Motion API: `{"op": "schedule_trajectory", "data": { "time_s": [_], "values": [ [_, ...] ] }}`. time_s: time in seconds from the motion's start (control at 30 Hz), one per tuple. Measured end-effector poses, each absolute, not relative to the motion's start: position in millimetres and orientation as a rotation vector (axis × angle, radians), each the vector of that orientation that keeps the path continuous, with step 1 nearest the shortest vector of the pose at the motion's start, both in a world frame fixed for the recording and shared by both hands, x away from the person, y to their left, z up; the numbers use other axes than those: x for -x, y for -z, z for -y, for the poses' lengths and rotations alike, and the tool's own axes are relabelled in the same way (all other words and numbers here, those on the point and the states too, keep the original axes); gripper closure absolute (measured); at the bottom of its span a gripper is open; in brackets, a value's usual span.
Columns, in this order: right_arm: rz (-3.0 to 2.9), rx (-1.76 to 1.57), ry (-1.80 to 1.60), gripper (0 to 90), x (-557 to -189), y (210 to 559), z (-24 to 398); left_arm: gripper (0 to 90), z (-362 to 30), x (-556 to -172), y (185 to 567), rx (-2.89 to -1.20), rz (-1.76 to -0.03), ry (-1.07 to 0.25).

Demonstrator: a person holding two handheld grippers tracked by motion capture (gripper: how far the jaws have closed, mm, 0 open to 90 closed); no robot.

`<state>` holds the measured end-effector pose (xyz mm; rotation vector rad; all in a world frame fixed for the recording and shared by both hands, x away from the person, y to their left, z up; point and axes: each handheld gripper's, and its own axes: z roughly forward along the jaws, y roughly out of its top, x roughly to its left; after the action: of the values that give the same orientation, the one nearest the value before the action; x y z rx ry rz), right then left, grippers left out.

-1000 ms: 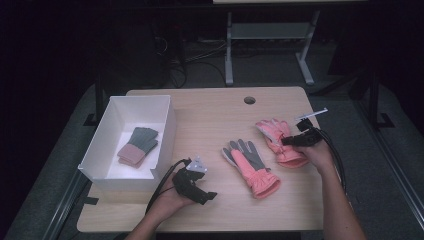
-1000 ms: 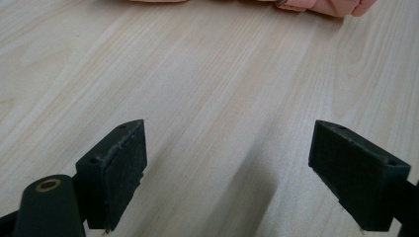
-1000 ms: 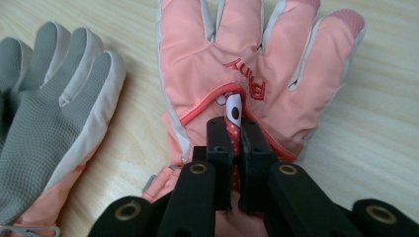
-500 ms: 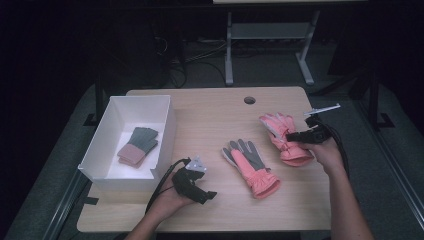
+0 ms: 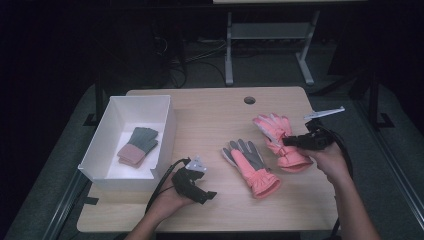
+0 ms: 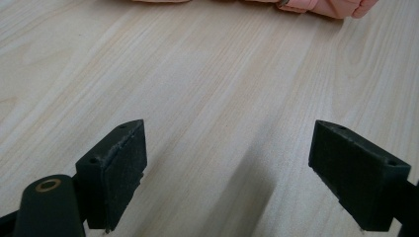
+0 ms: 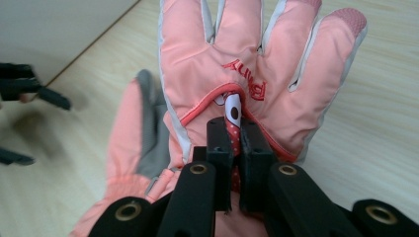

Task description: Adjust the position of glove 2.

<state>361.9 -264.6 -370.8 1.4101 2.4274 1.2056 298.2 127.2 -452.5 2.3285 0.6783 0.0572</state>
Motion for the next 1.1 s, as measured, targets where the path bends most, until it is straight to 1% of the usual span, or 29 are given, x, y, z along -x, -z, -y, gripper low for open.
{"op": "schedule_trajectory", "data": {
  "time_s": [0.17,0.5,1.1],
  "values": [
    [-2.467,-1.38,-1.216,85.4,-350,370,252,14.4,-126,-297,452,-2.324,-0.681,-0.056],
    [-2.52,-1.334,-1.263,85.3,-344,370,221,14.4,-127,-297,451,-2.321,-0.68,-0.059],
    [-2.621,-1.317,-1.205,84.9,-347,397,186,14.4,-127,-298,451,-2.327,-0.674,-0.061]
  ]
}}
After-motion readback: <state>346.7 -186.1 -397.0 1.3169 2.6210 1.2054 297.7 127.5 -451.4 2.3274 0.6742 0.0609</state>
